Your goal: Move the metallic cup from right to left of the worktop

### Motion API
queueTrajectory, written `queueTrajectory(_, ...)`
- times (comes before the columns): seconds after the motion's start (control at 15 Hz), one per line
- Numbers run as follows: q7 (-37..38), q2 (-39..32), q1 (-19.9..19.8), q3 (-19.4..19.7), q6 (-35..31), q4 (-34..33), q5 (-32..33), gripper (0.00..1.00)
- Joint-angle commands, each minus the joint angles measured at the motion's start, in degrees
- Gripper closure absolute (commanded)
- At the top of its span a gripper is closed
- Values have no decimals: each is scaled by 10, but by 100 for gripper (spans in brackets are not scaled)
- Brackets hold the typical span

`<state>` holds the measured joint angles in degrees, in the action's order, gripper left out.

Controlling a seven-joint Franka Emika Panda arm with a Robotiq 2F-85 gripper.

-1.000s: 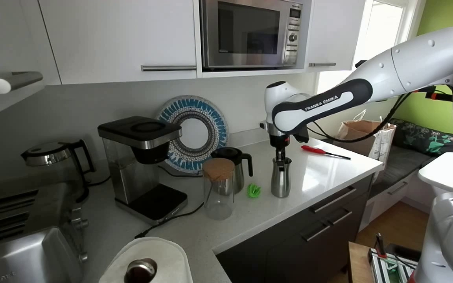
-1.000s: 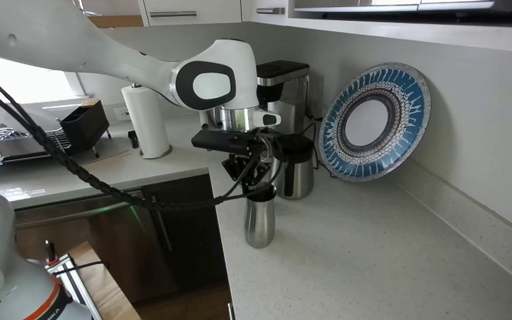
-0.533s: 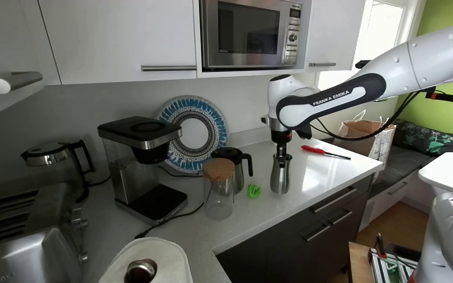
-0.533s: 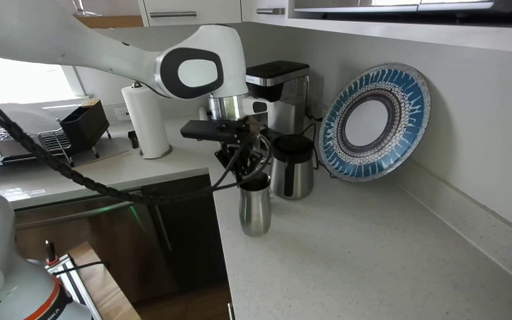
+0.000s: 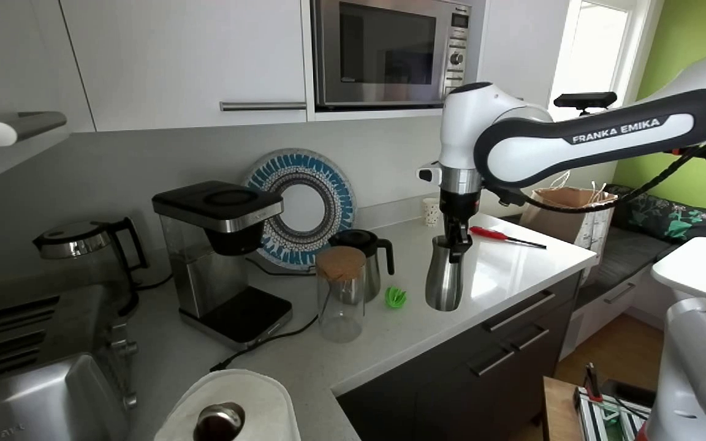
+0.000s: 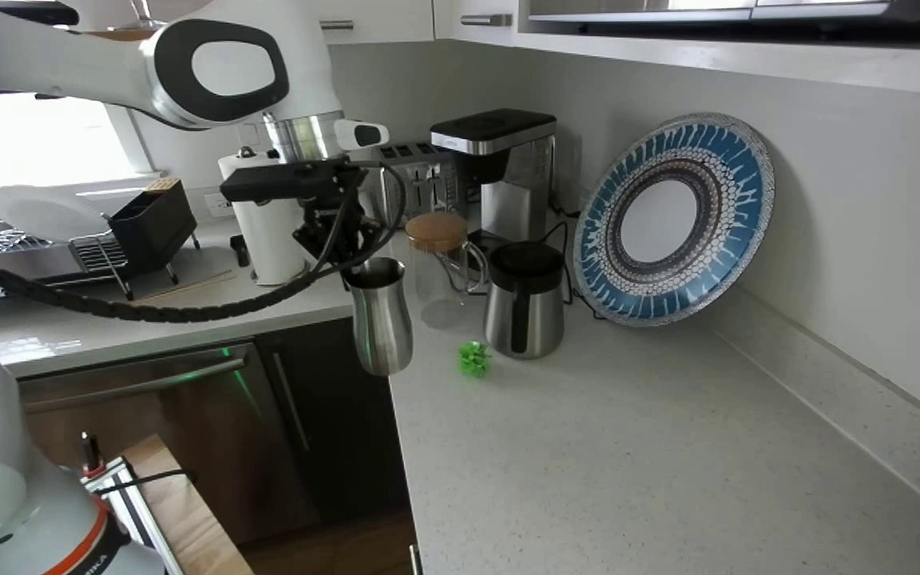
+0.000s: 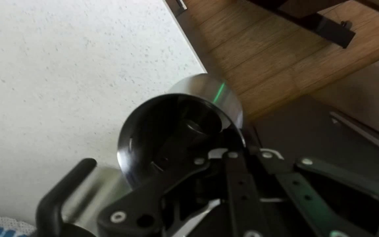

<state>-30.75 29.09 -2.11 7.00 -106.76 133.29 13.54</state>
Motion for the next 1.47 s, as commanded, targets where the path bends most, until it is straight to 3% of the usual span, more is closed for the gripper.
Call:
queueTrajectory(0.0,-75,42,53,6,55,0,-39,99)
queueTrajectory(0.07,-31,21,36,1,30,0,-18,95)
queueTrajectory(0.47,-63,35,51,2,48,0,-31,95)
queueTrajectory(0.53,-64,36,51,2,48,0,-31,99)
queueTrajectory(0.67,-59,13,72,-23,43,-15,-33,99)
queueTrajectory(1.07,-25,-83,117,-125,41,-110,32,99)
queueTrajectory(1.27,-17,-159,116,-139,-5,-179,67,99)
queueTrajectory(1.4,-31,-204,122,-141,-52,-225,57,99)
